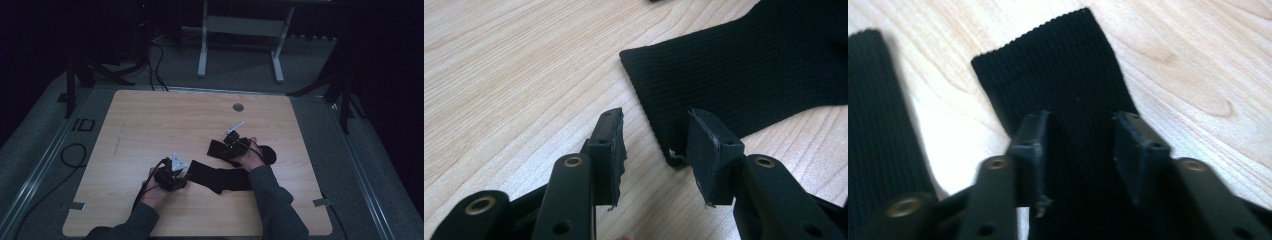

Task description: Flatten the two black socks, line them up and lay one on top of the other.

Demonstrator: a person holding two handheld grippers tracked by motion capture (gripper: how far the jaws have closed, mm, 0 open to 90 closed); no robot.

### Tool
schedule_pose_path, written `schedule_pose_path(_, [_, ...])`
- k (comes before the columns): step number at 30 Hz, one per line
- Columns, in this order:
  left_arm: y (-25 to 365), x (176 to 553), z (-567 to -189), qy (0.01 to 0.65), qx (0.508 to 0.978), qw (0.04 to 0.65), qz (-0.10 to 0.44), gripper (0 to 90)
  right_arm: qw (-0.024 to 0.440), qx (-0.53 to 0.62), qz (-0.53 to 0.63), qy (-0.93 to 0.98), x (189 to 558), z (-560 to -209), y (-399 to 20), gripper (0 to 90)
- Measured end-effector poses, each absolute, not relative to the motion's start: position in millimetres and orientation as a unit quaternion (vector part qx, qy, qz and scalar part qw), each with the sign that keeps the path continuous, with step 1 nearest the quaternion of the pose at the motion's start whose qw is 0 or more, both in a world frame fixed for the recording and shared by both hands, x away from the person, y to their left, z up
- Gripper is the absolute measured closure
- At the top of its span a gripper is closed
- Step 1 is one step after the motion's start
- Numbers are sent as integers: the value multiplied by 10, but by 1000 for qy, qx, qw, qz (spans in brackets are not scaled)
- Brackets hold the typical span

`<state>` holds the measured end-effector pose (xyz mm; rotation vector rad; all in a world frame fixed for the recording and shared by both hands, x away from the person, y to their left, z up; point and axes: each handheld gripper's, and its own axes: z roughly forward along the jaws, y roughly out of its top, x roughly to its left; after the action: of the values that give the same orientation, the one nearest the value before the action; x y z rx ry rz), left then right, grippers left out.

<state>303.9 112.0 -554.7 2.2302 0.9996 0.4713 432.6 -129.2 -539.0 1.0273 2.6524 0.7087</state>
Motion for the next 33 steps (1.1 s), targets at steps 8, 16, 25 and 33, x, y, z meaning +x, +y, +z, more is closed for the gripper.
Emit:
schedule_pose_path(8, [1113, 3037, -5548, 380, 848, 322, 178, 589, 121, 380, 240, 885, 4338, -5389, -1308, 826])
schedule_pose_path(16, [1115, 3039, -5549, 380, 848, 323, 178, 588, 113, 382, 251, 882, 4258, -5313, -1316, 830])
schedule_pose_path(25, [1111, 3034, -5551, 381, 848, 324, 178, 588, 106, 381, 293, 870, 4057, -5073, -1395, 825])
schedule_pose_path(33, [1107, 3031, -5553, 381, 847, 325, 178, 588, 106, 379, 323, 861, 3809, -4832, -1422, 824])
